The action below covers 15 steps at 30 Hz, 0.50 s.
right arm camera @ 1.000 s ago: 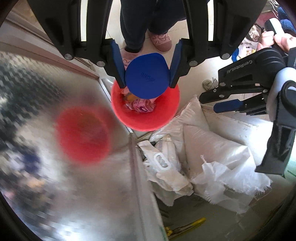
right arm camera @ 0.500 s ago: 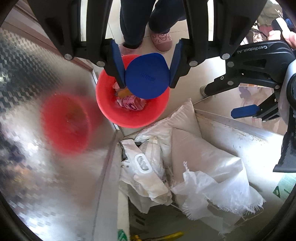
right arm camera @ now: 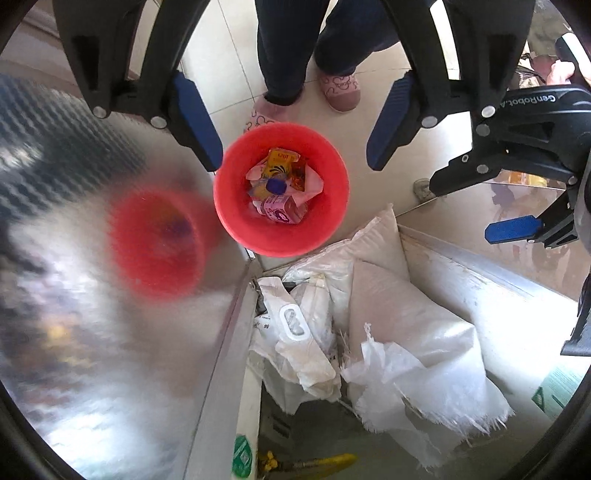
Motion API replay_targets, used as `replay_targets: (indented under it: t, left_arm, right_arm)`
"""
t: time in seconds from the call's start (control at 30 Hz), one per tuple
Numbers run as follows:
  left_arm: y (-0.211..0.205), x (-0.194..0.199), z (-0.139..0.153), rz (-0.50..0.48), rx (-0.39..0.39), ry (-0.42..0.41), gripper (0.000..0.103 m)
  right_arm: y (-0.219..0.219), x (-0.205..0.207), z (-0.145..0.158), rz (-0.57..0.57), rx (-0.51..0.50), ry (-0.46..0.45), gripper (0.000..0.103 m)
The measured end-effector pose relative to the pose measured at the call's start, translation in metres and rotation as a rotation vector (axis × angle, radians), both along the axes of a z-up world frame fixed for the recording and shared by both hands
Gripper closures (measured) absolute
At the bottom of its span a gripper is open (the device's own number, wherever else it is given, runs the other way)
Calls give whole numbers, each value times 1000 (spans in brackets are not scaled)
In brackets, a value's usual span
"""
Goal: Collect trash
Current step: 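Open the right gripper to drop the blue lid into the bucket, then raise both open tools back up over the counter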
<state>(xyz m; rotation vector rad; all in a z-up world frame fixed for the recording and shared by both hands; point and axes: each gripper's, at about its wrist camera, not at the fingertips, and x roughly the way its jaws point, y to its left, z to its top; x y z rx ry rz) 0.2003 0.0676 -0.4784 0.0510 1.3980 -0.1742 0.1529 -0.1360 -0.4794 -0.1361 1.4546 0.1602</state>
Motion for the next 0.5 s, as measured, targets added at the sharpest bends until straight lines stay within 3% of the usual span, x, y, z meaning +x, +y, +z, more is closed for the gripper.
replay_targets:
  t: [0.23, 0.5]
  left_arm:
    - [4, -26, 93, 24, 3, -34, 20]
    - [13, -43, 216, 51, 10, -150, 20]
  right_arm:
    - [13, -18, 83, 18, -16, -60, 23]
    - [30, -29, 198, 38, -22, -190, 16]
